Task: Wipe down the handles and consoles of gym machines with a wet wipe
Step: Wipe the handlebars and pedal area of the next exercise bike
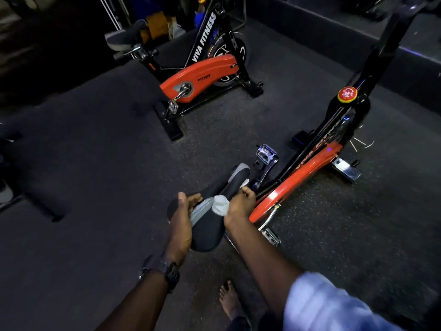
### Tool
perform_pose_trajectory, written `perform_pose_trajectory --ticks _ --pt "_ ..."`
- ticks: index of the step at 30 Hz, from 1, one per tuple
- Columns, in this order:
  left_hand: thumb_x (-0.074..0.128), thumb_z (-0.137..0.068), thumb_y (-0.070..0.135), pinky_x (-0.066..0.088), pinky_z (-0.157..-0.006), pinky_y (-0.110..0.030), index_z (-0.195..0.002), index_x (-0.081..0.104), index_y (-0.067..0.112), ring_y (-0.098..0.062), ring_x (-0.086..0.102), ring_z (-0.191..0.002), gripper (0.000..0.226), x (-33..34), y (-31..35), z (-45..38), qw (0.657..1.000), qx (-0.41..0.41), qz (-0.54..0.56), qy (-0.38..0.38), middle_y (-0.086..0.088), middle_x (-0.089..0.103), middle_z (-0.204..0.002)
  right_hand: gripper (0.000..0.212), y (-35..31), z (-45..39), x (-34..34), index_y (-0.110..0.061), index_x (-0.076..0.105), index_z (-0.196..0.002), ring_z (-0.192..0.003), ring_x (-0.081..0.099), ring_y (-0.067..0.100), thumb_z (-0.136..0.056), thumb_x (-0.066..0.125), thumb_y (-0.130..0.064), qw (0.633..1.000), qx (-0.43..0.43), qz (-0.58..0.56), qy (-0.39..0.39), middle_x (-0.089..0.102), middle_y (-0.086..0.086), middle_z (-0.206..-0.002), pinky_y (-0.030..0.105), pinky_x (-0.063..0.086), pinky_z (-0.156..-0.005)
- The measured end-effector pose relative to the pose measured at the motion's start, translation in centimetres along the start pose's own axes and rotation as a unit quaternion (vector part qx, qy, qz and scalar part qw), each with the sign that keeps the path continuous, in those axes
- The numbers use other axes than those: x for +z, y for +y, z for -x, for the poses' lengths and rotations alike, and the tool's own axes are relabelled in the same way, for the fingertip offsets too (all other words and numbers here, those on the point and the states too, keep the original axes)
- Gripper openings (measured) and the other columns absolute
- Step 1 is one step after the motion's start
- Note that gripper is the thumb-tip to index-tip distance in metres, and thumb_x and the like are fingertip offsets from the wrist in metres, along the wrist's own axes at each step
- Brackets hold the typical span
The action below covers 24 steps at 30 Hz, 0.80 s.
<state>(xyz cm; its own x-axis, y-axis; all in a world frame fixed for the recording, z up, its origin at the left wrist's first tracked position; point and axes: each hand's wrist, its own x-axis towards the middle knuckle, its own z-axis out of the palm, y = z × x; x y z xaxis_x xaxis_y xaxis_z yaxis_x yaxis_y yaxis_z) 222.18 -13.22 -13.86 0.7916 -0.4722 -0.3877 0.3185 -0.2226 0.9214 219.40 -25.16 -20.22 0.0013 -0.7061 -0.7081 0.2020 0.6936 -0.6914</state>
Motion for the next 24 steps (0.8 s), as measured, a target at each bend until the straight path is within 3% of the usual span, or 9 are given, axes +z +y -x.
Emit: perform_pose_trajectory --ticks 2,5,9,11,14,17,20,22,24 --pt "0.031 -0.089 0.072 0.051 -0.094 -0.033 -0.108 0.068 0.015 -0.023 0.068 -0.111 0.071 -0.2 -0.4 0.0 1.000 0.009 -0.005 0.001 -0.003 0.073 -0.110 0.029 1.8 1.8 -1.1 -0.019 0.061 -0.091 -0.089 0.062 0.024 -0.097 0.041 0.001 0.999 0.009 0.002 -0.038 0.067 0.007 -0.097 0.034 0.054 -0.078" --pt "0.030 -0.086 0.085 0.050 -0.098 -0.033 -0.110 0.070 0.021 -0.016 0.067 -0.111 0.079 -0.5 -1.1 -0.2 0.998 0.043 -0.034 0.011 0.002 0.073 -0.113 0.030 3.5 5.4 -2.7 -0.016 0.054 -0.131 -0.119 0.056 0.021 -0.105 0.041 -0.021 0.995 -0.019 0.031 -0.095 0.057 0.001 -0.131 0.036 0.045 -0.101" --pt "0.030 -0.074 0.096 0.045 -0.109 -0.047 -0.111 0.070 0.030 -0.014 0.064 -0.116 0.085 -0.7 -1.8 -0.4 0.997 0.051 -0.058 0.003 0.005 0.071 -0.119 0.095 5.8 8.4 -5.8 -0.021 0.015 -0.156 -0.144 0.019 0.002 -0.085 0.050 -0.073 0.938 -0.168 0.235 -0.189 0.020 -0.015 -0.153 0.028 0.022 -0.118" --pt "0.030 -0.076 0.095 0.043 -0.111 -0.049 -0.113 0.070 0.031 -0.014 0.063 -0.118 0.084 -0.8 -2.0 -0.3 0.997 0.054 -0.061 -0.002 0.007 0.070 -0.120 0.105 7.4 7.8 -7.4 -0.023 0.008 -0.156 -0.148 0.010 -0.001 -0.078 0.044 -0.084 0.895 -0.247 0.299 -0.220 0.006 -0.012 -0.161 0.024 0.018 -0.119" --pt "0.032 -0.072 0.097 0.043 -0.111 -0.049 -0.112 0.070 0.029 -0.015 0.064 -0.117 0.088 -0.6 -1.6 -0.3 0.997 0.052 -0.052 -0.006 0.005 0.071 -0.120 0.078 7.9 6.8 -7.8 -0.027 0.008 -0.153 -0.146 0.005 -0.010 -0.093 0.033 -0.070 0.882 -0.293 0.298 -0.219 0.006 -0.007 -0.163 0.019 0.017 -0.119" --pt "0.039 -0.064 0.100 0.044 -0.111 -0.048 -0.111 0.070 0.022 -0.019 0.065 -0.116 0.096 -0.7 -1.1 -0.7 1.000 0.024 -0.016 -0.007 -0.002 0.072 -0.119 0.058 5.2 5.8 -5.0 -0.009 0.014 -0.155 -0.137 0.008 -0.019 -0.105 0.035 -0.032 0.907 -0.306 0.243 -0.159 0.012 -0.004 -0.158 0.010 0.018 -0.115" --pt "0.036 -0.070 0.093 0.041 -0.112 -0.051 -0.109 0.071 0.022 -0.022 0.064 -0.118 0.088 -0.9 -0.8 -0.7 1.000 0.026 -0.017 -0.005 -0.002 0.073 -0.118 0.054 0.2 1.9 -0.3 0.003 0.016 -0.153 -0.147 0.021 0.012 -0.106 0.034 -0.016 0.918 -0.305 0.237 -0.089 0.015 0.013 -0.161 0.012 0.016 -0.115" --pt "0.035 -0.070 0.092 0.040 -0.113 -0.050 -0.107 0.072 0.022 -0.021 0.064 -0.118 0.087 -1.0 -0.7 -0.5 1.000 0.013 -0.012 -0.002 0.000 0.073 -0.117 0.049 -2.1 -1.1 1.7 0.004 0.028 -0.150 -0.143 0.031 0.030 -0.105 0.034 -0.015 0.882 -0.369 0.283 -0.068 0.031 0.020 -0.155 0.026 0.022 -0.116" --pt "0.033 -0.071 0.088 0.041 -0.114 -0.048 -0.108 0.071 0.023 -0.019 0.064 -0.118 0.084 -1.1 -0.4 -0.5 1.000 0.010 -0.020 0.000 0.001 0.073 -0.117 0.042 -3.1 -3.4 2.1 -0.001 0.047 -0.141 -0.127 0.047 0.029 -0.102 0.038 -0.013 0.792 -0.472 0.380 -0.072 0.055 0.015 -0.136 0.036 0.034 -0.108"
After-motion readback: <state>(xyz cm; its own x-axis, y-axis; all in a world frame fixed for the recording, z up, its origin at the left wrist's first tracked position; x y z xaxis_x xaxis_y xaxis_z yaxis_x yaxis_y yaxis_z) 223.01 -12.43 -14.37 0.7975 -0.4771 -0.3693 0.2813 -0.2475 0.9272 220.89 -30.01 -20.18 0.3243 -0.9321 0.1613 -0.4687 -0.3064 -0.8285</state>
